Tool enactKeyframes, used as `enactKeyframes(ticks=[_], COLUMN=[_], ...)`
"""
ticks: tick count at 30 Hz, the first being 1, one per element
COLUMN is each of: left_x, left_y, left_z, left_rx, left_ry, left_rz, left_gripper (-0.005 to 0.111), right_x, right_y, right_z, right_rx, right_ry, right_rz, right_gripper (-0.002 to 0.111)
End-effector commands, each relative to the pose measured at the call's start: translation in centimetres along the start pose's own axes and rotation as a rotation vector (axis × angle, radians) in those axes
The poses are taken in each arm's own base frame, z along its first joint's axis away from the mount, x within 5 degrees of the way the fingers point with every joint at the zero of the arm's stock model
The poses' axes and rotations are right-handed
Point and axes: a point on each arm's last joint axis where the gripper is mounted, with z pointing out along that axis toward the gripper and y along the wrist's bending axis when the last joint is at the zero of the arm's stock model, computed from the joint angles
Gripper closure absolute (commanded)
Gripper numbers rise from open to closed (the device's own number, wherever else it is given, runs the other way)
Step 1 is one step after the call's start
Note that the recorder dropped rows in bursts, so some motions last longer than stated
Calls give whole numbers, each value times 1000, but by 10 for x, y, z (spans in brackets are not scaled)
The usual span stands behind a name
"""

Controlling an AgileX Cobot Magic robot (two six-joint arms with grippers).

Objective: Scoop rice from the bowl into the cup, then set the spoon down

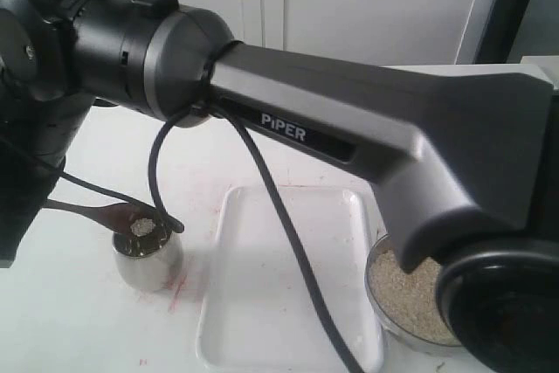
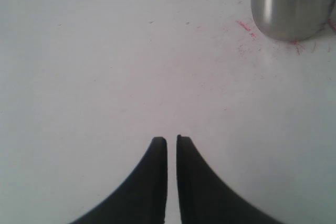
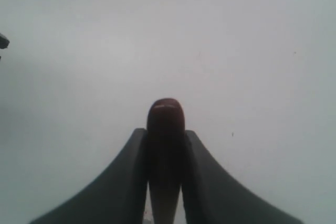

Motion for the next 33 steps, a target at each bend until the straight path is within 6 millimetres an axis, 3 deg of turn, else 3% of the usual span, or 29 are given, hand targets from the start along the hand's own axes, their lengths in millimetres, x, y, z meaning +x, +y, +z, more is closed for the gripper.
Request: enactKeyframes(ticks=[1,33], left_x=[7,7], left_y=[-2,-2], left_z=[1,1], left_rx=[21,21], left_ry=[61,61], left_rz=[-10,-10], left_gripper=[92,92], right_x=[-2,12], right_y=[-5,-26], right_z=[-2,-9], right_rx=[22,0], right_ry=[-34,-110], right_rz=[21,148], right_gripper=[108,108])
